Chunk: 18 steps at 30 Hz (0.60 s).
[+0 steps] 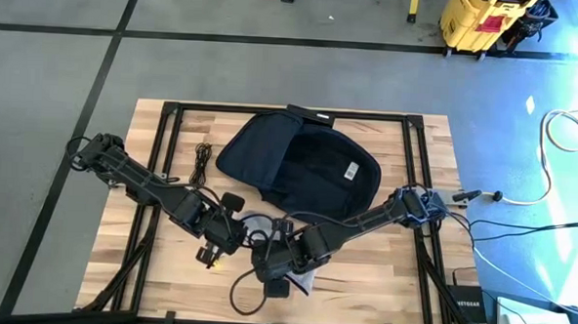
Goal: Unpack backpack
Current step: Open the transparent zip bag
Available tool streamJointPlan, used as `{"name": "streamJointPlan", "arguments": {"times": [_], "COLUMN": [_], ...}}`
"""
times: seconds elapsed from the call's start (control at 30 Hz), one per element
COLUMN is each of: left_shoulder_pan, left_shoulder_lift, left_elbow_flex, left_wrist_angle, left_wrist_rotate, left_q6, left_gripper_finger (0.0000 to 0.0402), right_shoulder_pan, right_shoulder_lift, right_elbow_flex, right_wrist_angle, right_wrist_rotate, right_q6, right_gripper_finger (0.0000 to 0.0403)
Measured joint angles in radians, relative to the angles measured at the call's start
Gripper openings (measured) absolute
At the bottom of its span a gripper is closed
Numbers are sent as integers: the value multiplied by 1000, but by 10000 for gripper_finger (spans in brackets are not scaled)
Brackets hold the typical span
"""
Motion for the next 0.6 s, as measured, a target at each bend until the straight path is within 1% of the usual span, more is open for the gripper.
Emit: {"name": "streamJointPlan", "arguments": {"times": [0.1, 0.23, 0.27, 0.37, 0.47, 0.6], "left_shoulder_pan": [-3, -8, -13, -37, -64, -92], "left_shoulder_lift": [0, 0, 0, 13, 58, 131], "left_elbow_flex": [0, 0, 0, 0, 1, 1], "left_wrist_angle": [5, 56, 76, 144, 182, 197], "left_wrist_rotate": [42, 214, 236, 247, 247, 209], "left_q6": [3, 34, 40, 46, 46, 46], "left_gripper_finger": [0, 0, 0, 0, 0, 0], "right_shoulder_pan": [-1, 0, 0, 1, 3, 2], "right_shoulder_lift": [0, 0, 0, -2, -2, -2], "right_elbow_flex": [0, 0, 0, 0, 0, 0], "right_wrist_angle": [-29, -100, -103, -100, -114, -131], "right_wrist_rotate": [8, 38, 54, 70, 70, 50], "right_q6": [18, 43, 46, 48, 49, 55], "right_gripper_finger": [0, 0, 0, 0, 0, 0]}}
